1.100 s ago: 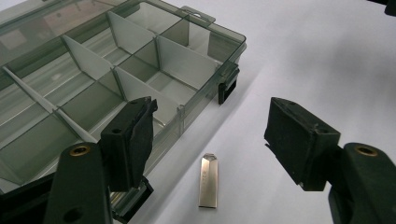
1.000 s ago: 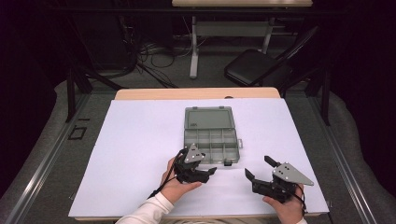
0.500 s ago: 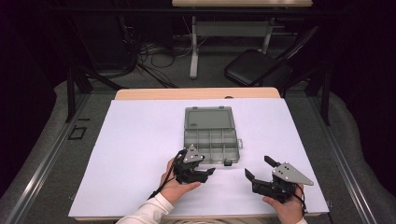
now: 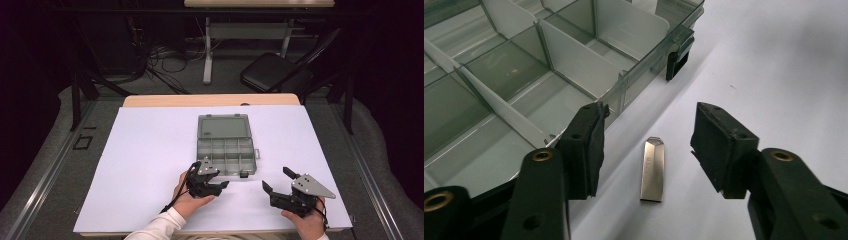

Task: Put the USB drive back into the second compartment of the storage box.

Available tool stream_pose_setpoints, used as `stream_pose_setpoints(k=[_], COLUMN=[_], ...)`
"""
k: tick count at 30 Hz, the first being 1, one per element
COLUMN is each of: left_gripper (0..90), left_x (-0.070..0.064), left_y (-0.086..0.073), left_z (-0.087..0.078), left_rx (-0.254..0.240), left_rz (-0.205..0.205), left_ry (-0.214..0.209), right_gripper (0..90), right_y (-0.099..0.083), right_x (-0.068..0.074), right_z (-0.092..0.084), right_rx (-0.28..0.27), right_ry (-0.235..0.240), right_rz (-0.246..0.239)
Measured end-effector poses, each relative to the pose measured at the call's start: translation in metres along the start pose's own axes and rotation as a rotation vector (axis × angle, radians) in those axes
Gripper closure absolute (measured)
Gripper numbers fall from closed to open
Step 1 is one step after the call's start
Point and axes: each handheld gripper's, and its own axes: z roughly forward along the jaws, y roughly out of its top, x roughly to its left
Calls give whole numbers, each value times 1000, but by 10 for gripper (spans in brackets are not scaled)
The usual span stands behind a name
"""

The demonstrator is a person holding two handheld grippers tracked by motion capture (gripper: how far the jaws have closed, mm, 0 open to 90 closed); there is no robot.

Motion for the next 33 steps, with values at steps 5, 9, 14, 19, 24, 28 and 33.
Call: stream_pose_setpoints(k=[5, 9, 14, 19, 24, 28, 33], left_gripper=[523, 538, 594, 632, 661, 668, 681], left_x=[-1, -3, -3, -3, -3, -4, -5], left_y=[-2, -3, -5, -6, -6, -7, -8], left_z=[2, 2, 4, 6, 6, 8, 10], left_rx=[11, 20, 41, 53, 63, 66, 71], left_rz=[-4, 3, 30, 37, 48, 54, 75], left_ry=[-4, -6, 7, 13, 11, 17, 20], right_gripper=[150, 150, 150, 151, 151, 151, 152], right_y=[0, 0, 0, 0, -1, -1, -1], right_x=[0, 0, 0, 0, -1, -1, -1], right_z=[0, 0, 0, 0, 1, 1, 2], right_rx=[0, 3, 3, 4, 7, 8, 14], right_ry=[0, 1, 2, 1, 0, 1, -1], right_rz=[-3, 1, 0, -2, -3, -3, 0])
